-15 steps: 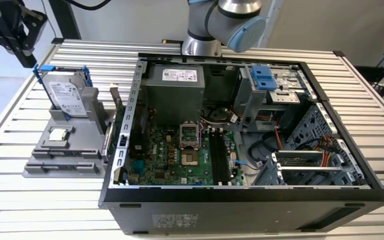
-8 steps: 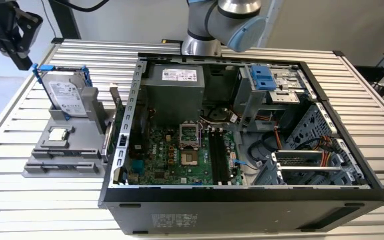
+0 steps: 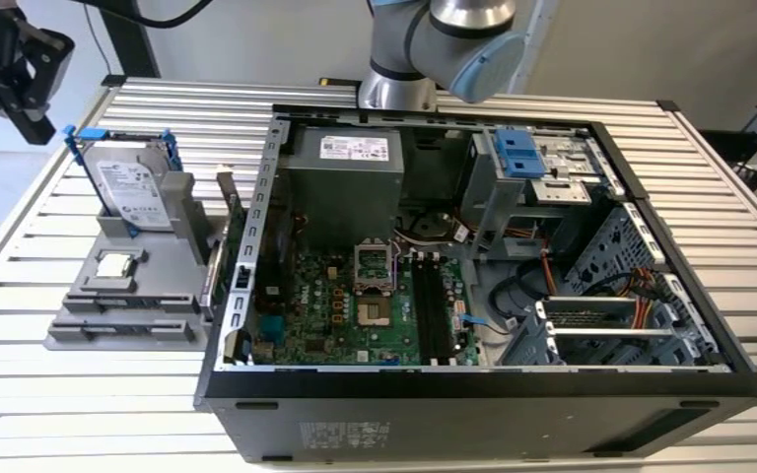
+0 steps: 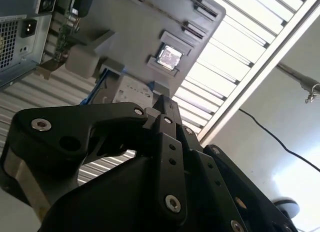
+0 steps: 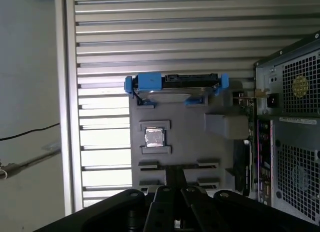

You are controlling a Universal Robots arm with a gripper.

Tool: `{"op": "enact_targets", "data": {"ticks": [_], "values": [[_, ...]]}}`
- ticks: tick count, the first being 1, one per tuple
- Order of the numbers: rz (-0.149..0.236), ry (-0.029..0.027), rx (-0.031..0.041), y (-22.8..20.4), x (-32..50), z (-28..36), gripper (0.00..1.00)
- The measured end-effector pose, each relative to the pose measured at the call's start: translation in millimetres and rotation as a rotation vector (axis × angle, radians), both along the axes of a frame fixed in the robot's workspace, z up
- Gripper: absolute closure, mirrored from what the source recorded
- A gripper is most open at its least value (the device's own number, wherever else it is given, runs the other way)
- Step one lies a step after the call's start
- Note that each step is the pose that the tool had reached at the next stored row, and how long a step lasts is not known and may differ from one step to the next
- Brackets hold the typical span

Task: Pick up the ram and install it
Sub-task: 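Reach for the ram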

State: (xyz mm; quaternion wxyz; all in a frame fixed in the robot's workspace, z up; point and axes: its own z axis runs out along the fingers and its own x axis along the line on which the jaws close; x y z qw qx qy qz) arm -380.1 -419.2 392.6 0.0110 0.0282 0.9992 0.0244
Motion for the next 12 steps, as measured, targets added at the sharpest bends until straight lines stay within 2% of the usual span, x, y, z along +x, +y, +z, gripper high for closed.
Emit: {"op": "enact_targets", "data": {"ticks": [6,12], "values": [[0.000,-0.0001,0.0001,-10.9,-0.4,0.0,1.00],[0.001,-0.0001,0.0001,-25.5,0.8,0.1,1.00]]}}
